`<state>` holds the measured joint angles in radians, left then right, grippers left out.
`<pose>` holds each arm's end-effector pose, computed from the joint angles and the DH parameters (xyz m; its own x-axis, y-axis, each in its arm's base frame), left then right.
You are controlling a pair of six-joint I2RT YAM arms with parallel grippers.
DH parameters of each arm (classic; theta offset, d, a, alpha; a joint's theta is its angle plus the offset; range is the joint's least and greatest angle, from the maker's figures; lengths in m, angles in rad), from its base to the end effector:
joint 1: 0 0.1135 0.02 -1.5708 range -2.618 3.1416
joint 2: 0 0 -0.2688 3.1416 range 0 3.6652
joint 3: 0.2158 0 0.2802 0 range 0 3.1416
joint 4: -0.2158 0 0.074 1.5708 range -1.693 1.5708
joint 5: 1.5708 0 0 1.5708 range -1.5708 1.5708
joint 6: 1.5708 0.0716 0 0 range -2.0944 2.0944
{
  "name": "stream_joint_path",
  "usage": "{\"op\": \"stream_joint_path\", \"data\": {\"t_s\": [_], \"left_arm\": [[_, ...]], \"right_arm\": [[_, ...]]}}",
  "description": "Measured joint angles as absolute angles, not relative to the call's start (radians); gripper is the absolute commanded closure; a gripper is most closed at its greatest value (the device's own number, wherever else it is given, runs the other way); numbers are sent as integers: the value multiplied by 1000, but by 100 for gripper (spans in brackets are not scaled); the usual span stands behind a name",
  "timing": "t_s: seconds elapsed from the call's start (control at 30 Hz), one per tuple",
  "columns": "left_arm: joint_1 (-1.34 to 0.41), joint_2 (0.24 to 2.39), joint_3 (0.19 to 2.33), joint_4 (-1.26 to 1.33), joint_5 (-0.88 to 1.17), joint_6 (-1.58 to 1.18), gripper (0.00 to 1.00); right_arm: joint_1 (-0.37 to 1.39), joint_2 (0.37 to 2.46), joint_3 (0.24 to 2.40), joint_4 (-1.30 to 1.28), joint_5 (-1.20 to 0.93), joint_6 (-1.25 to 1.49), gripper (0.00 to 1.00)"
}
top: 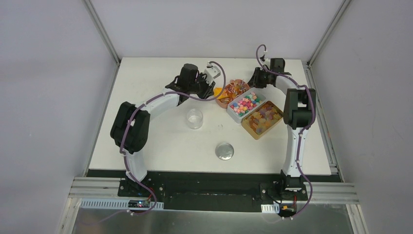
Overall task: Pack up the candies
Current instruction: Scoop the fake candies from the storage box.
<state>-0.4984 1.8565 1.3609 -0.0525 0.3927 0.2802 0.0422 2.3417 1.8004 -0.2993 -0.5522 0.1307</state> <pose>0.4126 -0.2558 0.2210 -0.2383 0.4206 -0.8754 0.8267 0.5609 0.0444 0.5607 0.0613 0.1162 -0.7883 0.0778 -0.6104 -0.2852 0.8328 0.4744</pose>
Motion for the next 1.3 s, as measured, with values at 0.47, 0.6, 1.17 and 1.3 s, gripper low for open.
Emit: {"op": "stream_joint_path", "data": {"t_s": [0.47, 0.6, 1.17, 1.3], "left_arm": [[-498, 1849, 1326, 7, 392, 273, 100], [-498, 1849, 1314, 24, 392, 274, 100], [-505, 1850, 1293, 62, 395, 280, 100], [-509, 1861, 1293, 75, 395, 281, 100]], "right_arm": [[38, 2342, 1778, -262, -575, 157, 75], [37, 2342, 1776, -258, -580, 159, 75], [35, 2342, 1774, -255, -588, 160, 75], [35, 2342, 1774, -255, -589, 160, 75]]}}
